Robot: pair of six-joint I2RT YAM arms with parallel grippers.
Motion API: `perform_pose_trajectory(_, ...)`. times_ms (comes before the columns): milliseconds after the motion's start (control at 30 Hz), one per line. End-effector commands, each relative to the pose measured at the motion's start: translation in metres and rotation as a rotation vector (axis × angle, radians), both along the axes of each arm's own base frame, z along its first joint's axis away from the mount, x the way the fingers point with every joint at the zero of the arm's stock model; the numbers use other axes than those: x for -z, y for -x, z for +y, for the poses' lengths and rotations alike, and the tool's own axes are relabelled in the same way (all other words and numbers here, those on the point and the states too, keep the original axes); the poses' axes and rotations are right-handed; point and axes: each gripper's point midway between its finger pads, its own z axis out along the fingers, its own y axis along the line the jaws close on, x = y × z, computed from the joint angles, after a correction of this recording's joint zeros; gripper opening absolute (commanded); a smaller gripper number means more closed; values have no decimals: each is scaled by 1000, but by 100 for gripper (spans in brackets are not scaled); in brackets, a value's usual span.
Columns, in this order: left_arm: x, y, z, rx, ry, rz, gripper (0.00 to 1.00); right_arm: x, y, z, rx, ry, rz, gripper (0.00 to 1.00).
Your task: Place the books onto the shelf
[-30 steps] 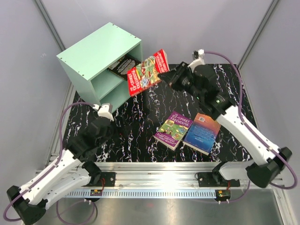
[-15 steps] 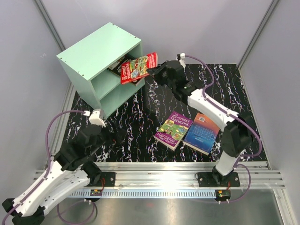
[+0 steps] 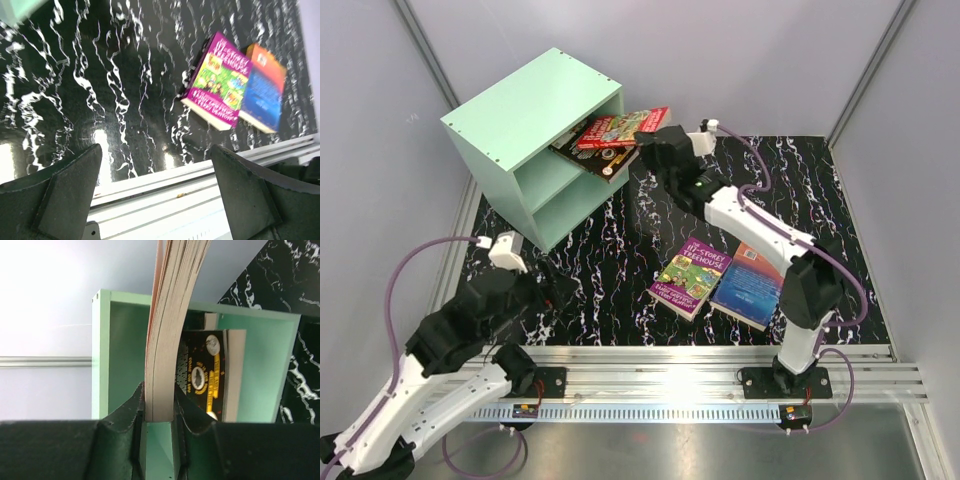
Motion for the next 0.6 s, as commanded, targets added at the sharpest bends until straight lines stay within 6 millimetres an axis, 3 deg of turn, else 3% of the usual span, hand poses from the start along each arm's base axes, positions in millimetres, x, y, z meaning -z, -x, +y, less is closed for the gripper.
perform_pose_trajectory(0, -21, 7, 16, -30, -17, -26, 94, -40, -5, 11, 113, -85, -48, 0)
perform_pose_trajectory(167, -24, 12, 27, -48, -25, -44, 95, -19, -3, 40, 127, -38, 50, 0)
perform_pose_trajectory(200, -24, 14, 28, -47, -24, -43, 95, -25, -6, 47, 136, -49, 49, 0)
perform_pose_trajectory(267, -26, 18, 33, -52, -15, -46, 95, -4, -4, 52, 171, 18, 99, 0)
perform_pose_trajectory(300, -26, 20, 34, -52, -14, -47, 95, -17, -5, 54, 180, -7, 87, 0)
perform_pose_trajectory(567, -30, 37, 49, -49, -15, -52, 97, 10, -3, 83, 190, -12, 138, 0)
